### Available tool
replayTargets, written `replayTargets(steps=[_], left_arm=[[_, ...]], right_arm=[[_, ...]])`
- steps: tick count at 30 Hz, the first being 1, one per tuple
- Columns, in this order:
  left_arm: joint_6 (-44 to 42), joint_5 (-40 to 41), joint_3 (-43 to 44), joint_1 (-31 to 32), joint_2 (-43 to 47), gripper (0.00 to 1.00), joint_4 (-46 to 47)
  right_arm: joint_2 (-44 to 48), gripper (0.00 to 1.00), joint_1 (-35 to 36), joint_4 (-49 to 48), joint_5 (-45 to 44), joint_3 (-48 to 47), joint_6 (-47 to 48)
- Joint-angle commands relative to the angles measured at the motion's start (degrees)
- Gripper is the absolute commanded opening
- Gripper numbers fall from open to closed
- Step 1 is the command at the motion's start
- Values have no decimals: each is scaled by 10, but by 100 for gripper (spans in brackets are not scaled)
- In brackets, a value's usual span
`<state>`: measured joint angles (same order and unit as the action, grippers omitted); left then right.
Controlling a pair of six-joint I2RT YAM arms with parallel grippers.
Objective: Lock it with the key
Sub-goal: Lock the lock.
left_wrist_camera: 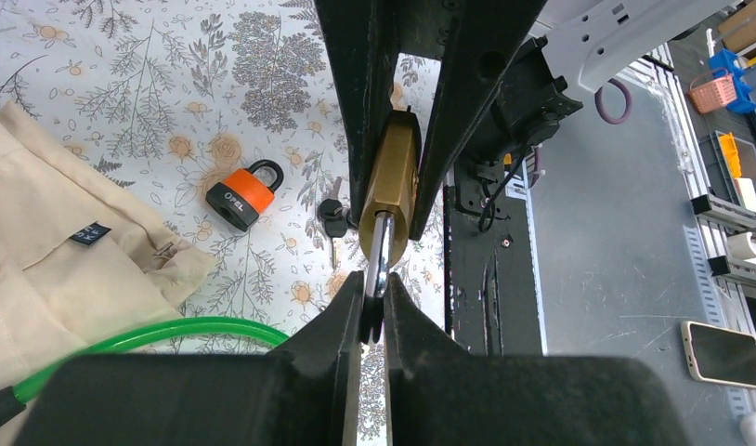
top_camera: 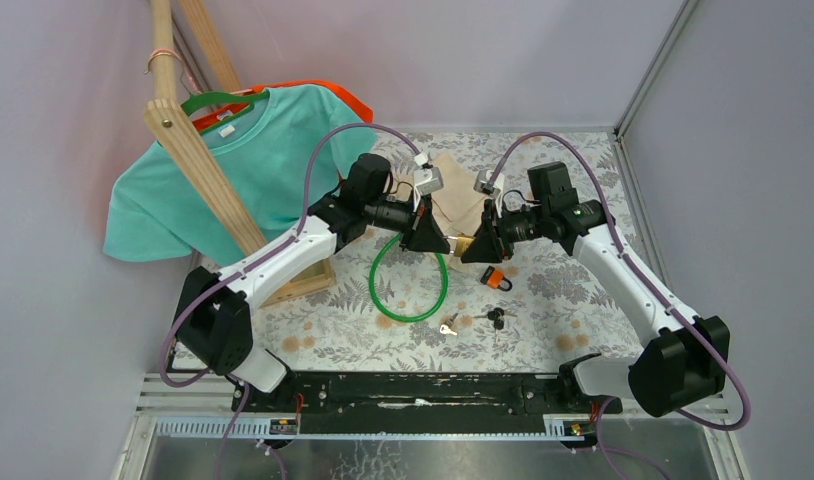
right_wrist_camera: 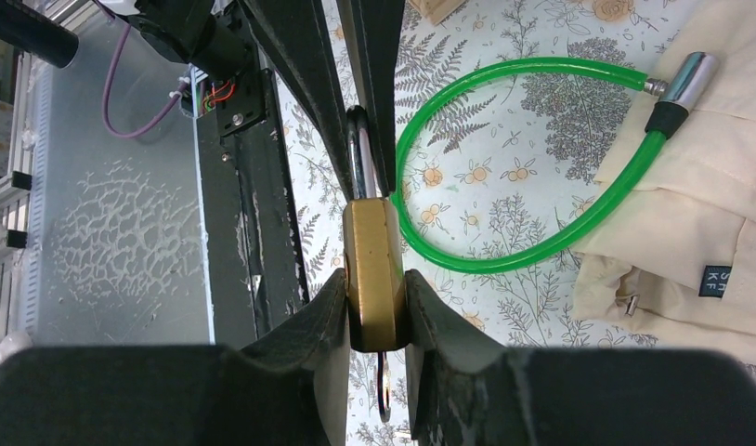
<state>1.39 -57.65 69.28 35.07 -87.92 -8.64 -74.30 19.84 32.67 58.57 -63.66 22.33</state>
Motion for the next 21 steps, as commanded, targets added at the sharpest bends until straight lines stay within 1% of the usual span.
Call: replayTargets(steps=[1,5,13,16,19,21], left_arm=[[-7,-6,3,40,4,0,81],[-18,-7,-3,40,8,0,75],[-22,-24,6,46,-7,0,73],[-27,-27,14,55,-14,0,65],[-24,-34,18,62,-17,0,64],[-24,-41,20,64,-18,0,63]], right_arm=[[16,0,28,-107,20,0,-20],[33,0,27,-113,3,14,-17],[29,0,28,-108,10,1,-17],[14,0,31,-105,13,-24,-9],[-1,0,43,-84,-4,-62,20],[-7,0,52,-88,-12,-76,25]])
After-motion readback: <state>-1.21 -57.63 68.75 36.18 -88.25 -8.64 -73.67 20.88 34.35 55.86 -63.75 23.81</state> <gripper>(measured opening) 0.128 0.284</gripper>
